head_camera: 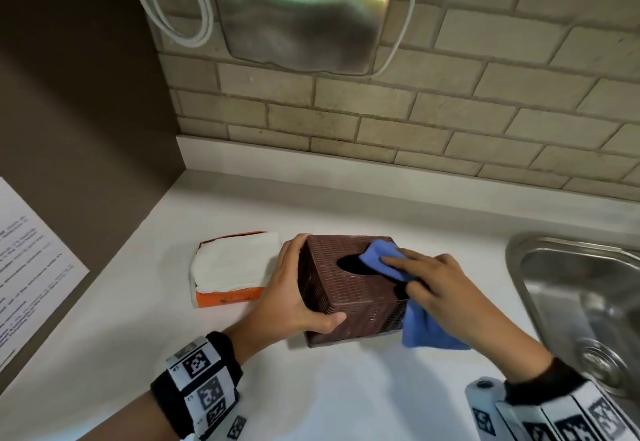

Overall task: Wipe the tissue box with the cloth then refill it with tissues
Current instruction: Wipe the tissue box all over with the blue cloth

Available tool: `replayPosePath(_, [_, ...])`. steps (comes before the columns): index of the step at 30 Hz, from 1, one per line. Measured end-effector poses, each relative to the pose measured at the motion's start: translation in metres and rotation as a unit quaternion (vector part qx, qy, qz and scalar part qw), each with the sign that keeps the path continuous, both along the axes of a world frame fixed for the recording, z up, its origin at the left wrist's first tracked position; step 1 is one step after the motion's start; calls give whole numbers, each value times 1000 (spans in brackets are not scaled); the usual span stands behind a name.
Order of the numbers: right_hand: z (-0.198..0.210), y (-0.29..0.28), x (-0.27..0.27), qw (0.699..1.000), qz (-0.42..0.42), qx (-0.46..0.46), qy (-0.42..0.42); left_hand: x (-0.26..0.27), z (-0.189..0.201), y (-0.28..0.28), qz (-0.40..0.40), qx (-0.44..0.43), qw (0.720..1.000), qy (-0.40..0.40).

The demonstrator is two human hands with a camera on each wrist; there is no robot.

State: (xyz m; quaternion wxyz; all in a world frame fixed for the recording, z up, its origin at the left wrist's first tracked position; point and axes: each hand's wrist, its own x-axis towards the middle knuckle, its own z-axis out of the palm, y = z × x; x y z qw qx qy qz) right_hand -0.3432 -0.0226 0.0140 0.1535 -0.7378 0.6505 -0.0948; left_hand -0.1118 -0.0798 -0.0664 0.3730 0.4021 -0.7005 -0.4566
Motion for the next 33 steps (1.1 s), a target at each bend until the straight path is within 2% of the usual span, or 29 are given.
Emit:
replayPosePath(3, [7, 6, 19, 996, 56, -73, 9, -6, -2, -1, 9, 18, 1000, 18])
replayPosePath(6, [11, 15, 42, 995, 89, -38, 27, -10, -4, -1, 12, 11, 1000, 17])
replayPosePath(8, [9, 12, 29, 996, 78, -18, 43, -7, -5, 0, 15, -1, 1000, 14])
replayPosePath(12, [-4, -10, -9, 996, -15, -40, 76, -2, 0, 5, 18, -37, 999, -14])
replayPosePath(14, [0, -14, 9, 996, 26, -55, 71, -8, 6, 9, 8, -63, 998, -16])
replayPosePath(16, [7, -11, 35, 992, 103, -51, 57, -16, 14, 12, -6, -93, 996, -9])
replayPosePath(18, [11, -10, 39, 990, 123, -41, 50, -19, 20, 14, -5, -117, 993, 1])
replayPosePath(23, [11, -21, 5, 992, 30, -69, 103, -8, 21, 12, 3, -132, 991, -8])
replayPosePath(24, [11, -18, 11, 989, 49, -78, 114, -8, 21, 11, 7, -127, 992, -5])
replayPosePath(26, [16, -3, 35, 990, 98, -73, 75, -11, 20, 9, 15, -119, 993, 0])
replayPosePath(29, [13, 11, 39, 990, 107, -74, 54, -13, 16, 8, 27, -120, 992, 5])
replayPosePath(33, [6, 10, 11, 993, 7, -95, 63, -7, 11, 6, 38, -95, 994, 23])
